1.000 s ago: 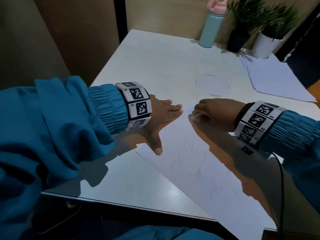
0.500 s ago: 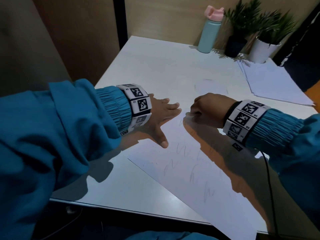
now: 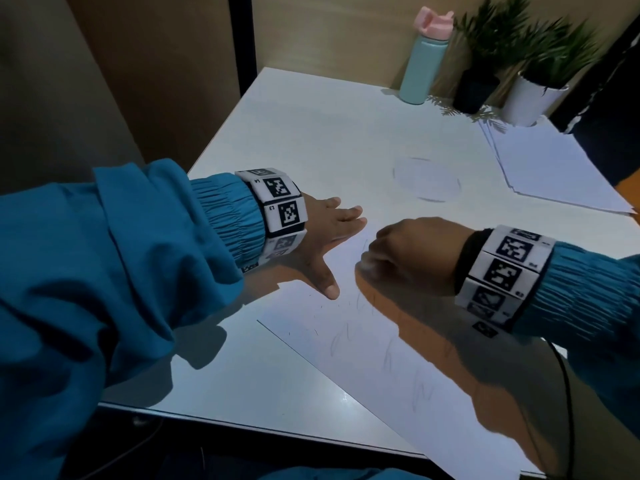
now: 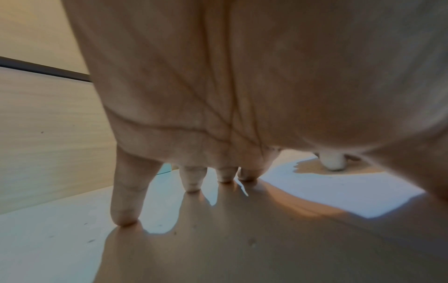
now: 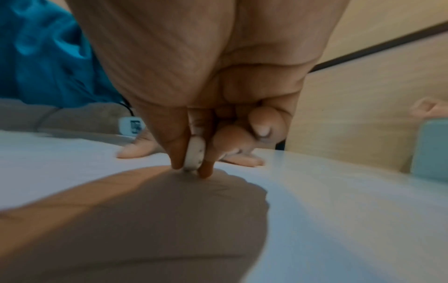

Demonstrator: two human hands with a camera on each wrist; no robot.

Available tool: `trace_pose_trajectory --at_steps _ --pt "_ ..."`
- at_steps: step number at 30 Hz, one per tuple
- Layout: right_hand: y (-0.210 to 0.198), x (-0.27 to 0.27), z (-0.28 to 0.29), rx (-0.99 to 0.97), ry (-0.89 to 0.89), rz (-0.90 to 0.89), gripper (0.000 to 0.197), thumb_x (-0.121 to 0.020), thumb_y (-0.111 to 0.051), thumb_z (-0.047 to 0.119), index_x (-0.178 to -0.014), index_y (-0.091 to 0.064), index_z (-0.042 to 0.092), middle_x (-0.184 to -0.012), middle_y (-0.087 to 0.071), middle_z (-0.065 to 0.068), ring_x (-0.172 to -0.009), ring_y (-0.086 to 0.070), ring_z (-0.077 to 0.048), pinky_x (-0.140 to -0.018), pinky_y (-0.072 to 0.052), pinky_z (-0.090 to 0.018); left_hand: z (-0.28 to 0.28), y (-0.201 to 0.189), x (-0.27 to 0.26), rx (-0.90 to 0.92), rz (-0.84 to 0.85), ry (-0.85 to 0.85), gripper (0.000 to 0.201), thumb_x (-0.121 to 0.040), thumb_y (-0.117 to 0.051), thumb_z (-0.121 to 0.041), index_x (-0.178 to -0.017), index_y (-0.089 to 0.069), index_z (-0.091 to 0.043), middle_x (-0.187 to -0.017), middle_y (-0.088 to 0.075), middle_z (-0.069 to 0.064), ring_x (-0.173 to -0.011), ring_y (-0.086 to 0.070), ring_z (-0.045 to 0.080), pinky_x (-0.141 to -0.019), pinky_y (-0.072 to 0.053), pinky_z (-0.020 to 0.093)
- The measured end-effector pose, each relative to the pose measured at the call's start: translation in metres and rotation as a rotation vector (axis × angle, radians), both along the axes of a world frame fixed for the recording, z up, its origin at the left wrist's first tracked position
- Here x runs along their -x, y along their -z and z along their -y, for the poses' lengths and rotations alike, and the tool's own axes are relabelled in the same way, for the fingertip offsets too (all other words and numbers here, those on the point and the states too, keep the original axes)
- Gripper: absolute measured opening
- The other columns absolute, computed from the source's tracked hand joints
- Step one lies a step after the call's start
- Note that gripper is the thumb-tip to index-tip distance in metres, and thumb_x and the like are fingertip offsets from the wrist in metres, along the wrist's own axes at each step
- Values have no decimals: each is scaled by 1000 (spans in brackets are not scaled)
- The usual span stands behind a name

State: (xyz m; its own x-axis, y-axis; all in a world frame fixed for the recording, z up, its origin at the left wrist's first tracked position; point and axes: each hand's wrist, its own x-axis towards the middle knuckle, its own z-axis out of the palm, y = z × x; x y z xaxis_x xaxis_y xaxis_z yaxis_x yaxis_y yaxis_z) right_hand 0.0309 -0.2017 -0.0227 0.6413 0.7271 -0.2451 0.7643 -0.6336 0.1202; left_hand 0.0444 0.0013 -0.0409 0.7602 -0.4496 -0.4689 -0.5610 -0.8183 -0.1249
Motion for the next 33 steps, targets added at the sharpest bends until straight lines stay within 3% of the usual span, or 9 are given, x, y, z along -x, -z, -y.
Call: trace_pose_trajectory --at_steps 4,9,12,16,19,24,27,29,33 --pt "-8 -35 12 88 182 47 48 -83 -22 51 -76 -57 19 -84 -63 -1 -77 -62 -25 -77 -55 -39 2 -2 1 -21 17 10 133 -58 -47 -95 -155 16 -28 -162 18 -12 -151 9 23 -119 -14 51" --pt "5 9 0 10 55 -29 55 -72 -8 53 -70 -51 20 -73 -60 2 -67 -60 -24 -69 -53 -39 2 -5 3 -15 3 -3 132 -61 -51 -92 -155 16 -28 -162 20 -13 -151 11 21 -118 -13 48" --pt "-7 -20 4 112 143 -46 61 -66 -8 53 -79 -56 18 -88 -65 -2 -83 -63 -26 -80 -53 -40 3 -6 3 -26 2 2 132 -60 -50 -93 -155 16 -28 -162 20 -13 -151 11 21 -118 -15 49" --pt "-4 -16 4 19 137 13 61 -71 -9 52 -79 -58 16 -88 -67 -3 -82 -65 -28 -80 -54 -41 2 -6 3 -9 -4 -9 132 -60 -51 -92 -155 16 -29 -162 20 -14 -151 11 21 -118 -13 48" --pt "5 16 -5 13 47 -97 53 -82 -16 52 -78 -58 20 -86 -67 3 -78 -65 -22 -76 -54 -38 1 -5 3 5 -9 -3 132 -60 -52 -92 -155 15 -29 -162 19 -14 -151 11 20 -118 -13 47" --pt "-8 -37 4 128 197 -10 44 -93 -28 38 -90 -63 11 -97 -68 -7 -93 -64 -28 -87 -52 -40 3 -9 5 -27 -4 1 130 -62 -49 -92 -154 18 -29 -161 21 -13 -151 12 20 -118 -15 48" --pt "0 -4 -7 61 62 -79 58 -82 -16 51 -84 -62 16 -92 -69 -3 -87 -65 -26 -84 -53 -40 2 -8 4 -8 -4 -3 131 -61 -51 -92 -155 15 -29 -162 20 -13 -151 11 20 -118 -15 48" --pt "-1 15 -12 54 22 -189 51 -88 -21 53 -82 -58 19 -92 -68 1 -86 -64 -22 -83 -52 -38 1 -7 5 4 -1 -3 132 -61 -52 -92 -155 14 -28 -162 18 -13 -151 10 20 -118 -15 47" --pt "-8 -32 0 149 170 -62 41 -97 -30 39 -88 -59 11 -97 -69 -7 -93 -64 -27 -85 -50 -36 3 -7 6 -3 5 -2 130 -61 -50 -91 -155 15 -28 -162 19 -13 -151 10 21 -118 -16 48"
